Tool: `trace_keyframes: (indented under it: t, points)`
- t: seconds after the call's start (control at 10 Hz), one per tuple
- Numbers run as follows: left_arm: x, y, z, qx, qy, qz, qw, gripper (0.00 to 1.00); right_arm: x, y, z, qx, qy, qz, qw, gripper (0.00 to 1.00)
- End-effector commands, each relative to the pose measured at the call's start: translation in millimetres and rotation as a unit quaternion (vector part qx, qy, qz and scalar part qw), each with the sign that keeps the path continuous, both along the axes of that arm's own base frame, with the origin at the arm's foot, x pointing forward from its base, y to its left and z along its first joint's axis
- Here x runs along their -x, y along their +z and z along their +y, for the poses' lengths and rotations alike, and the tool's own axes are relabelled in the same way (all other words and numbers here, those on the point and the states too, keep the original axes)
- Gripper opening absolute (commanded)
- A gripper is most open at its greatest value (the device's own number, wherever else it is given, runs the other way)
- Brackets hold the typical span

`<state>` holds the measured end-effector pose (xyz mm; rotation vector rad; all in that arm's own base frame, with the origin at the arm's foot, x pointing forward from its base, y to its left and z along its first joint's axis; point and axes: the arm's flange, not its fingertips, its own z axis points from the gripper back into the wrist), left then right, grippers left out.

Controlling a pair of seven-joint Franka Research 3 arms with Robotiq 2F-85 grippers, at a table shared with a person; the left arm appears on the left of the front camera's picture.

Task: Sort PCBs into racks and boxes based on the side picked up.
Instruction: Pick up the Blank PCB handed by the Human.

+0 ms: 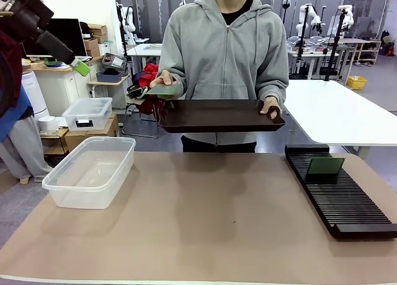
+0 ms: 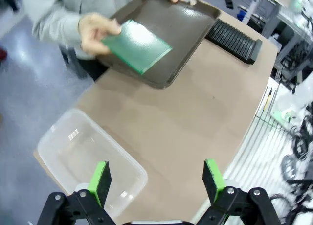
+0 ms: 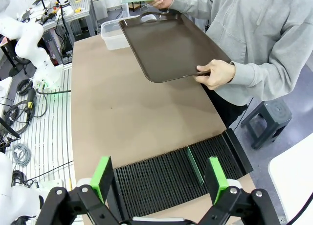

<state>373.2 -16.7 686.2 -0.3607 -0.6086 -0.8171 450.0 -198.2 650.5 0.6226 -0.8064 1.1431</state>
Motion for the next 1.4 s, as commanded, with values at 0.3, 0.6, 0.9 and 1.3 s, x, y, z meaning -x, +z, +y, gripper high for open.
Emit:
trace_keyframes:
  t: [0.3,0.6,0.9,1.3]
  points:
    - [-59,-21,8,0.100,0.141,0.203,0.964,1.00,3,-1,1,-0.002,0.003,0.002,1.000,1.00]
    - [-87,-55,9,0.162,0.141,0.249,0.944,1.00,3,-1,1,-0.002,0.003,0.002,1.000,1.00]
    - [-84,-59,6,0.141,0.141,0.246,0.949,1.00,3,-1,1,-0.002,0.003,0.002,1.000,1.00]
    - [-98,-59,-3,0.193,0.151,0.326,0.913,1.00,3,-1,1,-0.002,0.003,0.002,1.000,1.00]
